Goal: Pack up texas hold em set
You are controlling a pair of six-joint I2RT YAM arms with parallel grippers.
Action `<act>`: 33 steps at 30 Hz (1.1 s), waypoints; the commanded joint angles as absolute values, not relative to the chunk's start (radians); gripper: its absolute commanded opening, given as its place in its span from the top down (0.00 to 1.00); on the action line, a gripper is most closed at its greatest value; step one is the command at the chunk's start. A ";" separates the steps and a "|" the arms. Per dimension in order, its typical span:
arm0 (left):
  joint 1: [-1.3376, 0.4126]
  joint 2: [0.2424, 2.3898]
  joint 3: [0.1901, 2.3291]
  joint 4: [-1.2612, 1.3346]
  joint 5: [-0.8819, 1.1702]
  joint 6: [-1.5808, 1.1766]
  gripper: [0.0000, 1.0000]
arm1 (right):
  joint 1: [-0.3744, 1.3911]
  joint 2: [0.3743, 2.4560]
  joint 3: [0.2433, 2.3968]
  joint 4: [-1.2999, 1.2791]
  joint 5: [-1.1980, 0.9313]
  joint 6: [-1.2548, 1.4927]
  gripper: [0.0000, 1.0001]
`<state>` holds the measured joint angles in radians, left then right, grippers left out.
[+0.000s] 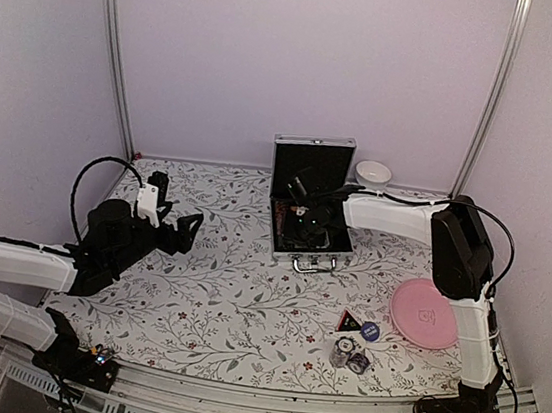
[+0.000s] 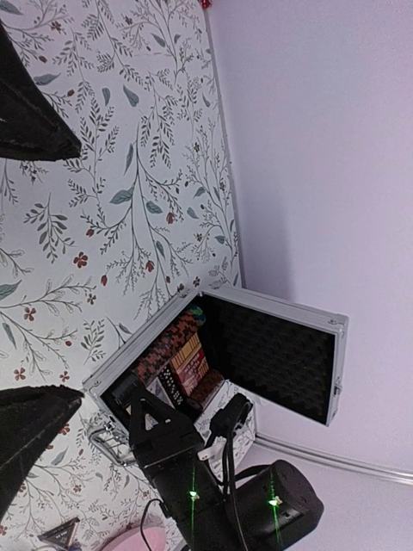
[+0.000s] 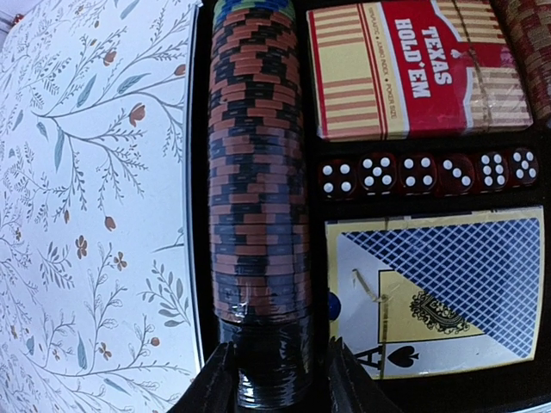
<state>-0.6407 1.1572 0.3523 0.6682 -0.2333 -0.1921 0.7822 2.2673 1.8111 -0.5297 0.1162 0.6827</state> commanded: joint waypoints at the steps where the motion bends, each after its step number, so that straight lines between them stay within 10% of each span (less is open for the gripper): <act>1: -0.637 1.164 0.347 0.681 -0.233 -0.192 0.10 | 0.775 2.274 1.832 -0.511 0.061 0.663 0.64; 17: -0.637 1.178 0.345 0.692 -0.238 -0.191 0.10 | 0.786 2.263 1.810 -0.451 -0.004 0.637 0.62; 33: -0.896 1.250 0.343 0.883 -0.177 -0.098 0.13 | 0.637 1.730 1.356 -0.399 0.100 0.549 0.31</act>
<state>-0.7784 1.1706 0.3134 0.7647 -0.2249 -0.1459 0.7250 1.8725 1.4769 -0.4400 0.0780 0.5751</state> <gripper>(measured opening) 0.874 0.666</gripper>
